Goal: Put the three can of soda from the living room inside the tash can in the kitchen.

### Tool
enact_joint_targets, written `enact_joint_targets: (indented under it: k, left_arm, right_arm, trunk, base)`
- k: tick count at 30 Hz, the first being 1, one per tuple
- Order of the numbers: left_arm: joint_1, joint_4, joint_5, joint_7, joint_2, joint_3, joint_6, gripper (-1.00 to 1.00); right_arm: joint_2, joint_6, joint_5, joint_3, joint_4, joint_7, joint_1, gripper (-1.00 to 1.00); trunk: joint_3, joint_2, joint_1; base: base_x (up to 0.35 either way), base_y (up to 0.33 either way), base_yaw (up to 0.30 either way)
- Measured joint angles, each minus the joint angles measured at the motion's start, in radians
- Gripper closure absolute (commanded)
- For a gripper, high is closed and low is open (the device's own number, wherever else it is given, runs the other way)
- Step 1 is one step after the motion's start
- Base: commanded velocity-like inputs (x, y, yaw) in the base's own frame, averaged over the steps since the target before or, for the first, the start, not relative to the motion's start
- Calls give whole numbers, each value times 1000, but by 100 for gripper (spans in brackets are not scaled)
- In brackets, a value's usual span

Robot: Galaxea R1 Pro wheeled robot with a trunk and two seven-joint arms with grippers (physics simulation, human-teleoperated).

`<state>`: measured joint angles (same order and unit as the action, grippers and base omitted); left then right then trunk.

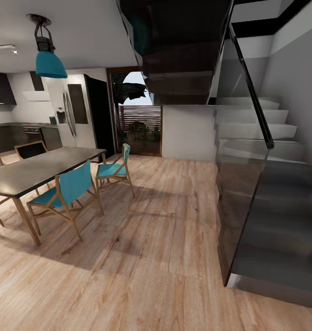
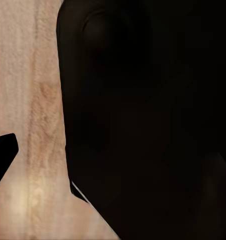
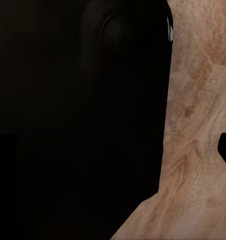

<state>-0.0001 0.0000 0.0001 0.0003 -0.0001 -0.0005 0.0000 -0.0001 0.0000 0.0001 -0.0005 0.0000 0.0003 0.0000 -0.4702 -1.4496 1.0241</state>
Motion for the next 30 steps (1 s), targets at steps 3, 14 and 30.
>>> enact_joint_targets:
  k: [3, 14, 30]
  left_arm:
    - [-4, -11, -2, -12, -11, 0, -5, -100]
    - [-4, -26, -2, -12, -36, 1, -5, -100]
    - [-4, -36, -1, -21, -23, 4, 3, -100]
  right_arm:
    - [6, -2, 4, 4, -11, 7, -11, -100]
    - [6, -2, 4, 4, -49, 6, -27, -100]
    - [-6, 4, 5, 6, -45, 11, -37, -100]
  trunk:
    - [0, 0, 1]
    - [0, 0, 1]
    - [0, 0, 1]
  base:
    - [0, 0, 0]
    - [0, 0, 0]
    - [0, 0, 0]
